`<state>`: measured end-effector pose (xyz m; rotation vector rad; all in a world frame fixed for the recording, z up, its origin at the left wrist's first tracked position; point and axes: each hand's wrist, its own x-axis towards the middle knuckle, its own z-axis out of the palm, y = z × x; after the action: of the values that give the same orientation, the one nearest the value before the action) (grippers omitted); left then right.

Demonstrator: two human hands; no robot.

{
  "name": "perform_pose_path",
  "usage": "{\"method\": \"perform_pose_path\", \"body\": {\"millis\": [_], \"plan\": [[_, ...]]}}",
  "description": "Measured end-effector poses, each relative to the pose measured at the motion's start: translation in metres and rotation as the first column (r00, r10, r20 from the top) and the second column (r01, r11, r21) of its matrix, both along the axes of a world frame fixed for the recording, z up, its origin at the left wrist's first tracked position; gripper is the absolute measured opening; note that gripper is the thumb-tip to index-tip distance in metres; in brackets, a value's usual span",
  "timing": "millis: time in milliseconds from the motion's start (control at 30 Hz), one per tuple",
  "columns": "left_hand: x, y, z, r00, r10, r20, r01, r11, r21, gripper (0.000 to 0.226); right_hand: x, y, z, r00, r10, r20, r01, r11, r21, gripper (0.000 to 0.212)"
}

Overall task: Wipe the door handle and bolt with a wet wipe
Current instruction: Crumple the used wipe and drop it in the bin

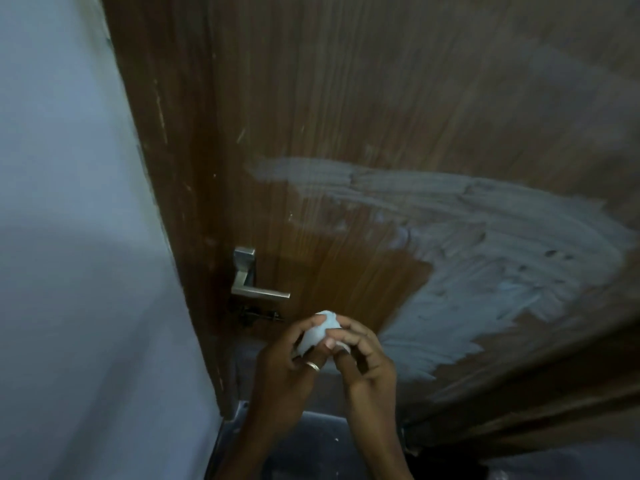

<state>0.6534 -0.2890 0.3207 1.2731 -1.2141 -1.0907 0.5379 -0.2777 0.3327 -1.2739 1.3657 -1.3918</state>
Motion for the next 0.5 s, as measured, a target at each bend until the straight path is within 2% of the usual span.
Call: {"method": "perform_pose_path", "body": {"millis": [100, 233, 367, 500], "plan": [[-0.012, 0.002, 0.008, 0.998, -0.044, -0.044, 0.046, 0.997, 0.058, 0.03, -0.019, 0.012, 0.015, 0.998, -0.033, 0.059, 0.031, 0.998, 0.049, 0.027], [-0.034, 0.02, 0.019, 0.988, -0.131, -0.082, 0.14, 0.984, 0.111, 0.036, -0.049, 0.029, 0.02, 0.998, -0.066, 0.019, 0.063, 0.989, 0.134, 0.038], [-0.065, 0.052, 0.039, 0.991, -0.07, -0.111, 0.084, 0.989, 0.124, 0.031, -0.08, 0.06, 0.026, 0.998, -0.068, -0.013, 0.069, 0.987, 0.148, 0.028], [-0.101, 0.1, 0.051, 0.993, -0.099, -0.068, 0.104, 0.992, 0.067, 0.021, -0.12, 0.11, 0.033, 0.998, -0.052, 0.03, 0.048, 0.993, 0.111, 0.023]]}}
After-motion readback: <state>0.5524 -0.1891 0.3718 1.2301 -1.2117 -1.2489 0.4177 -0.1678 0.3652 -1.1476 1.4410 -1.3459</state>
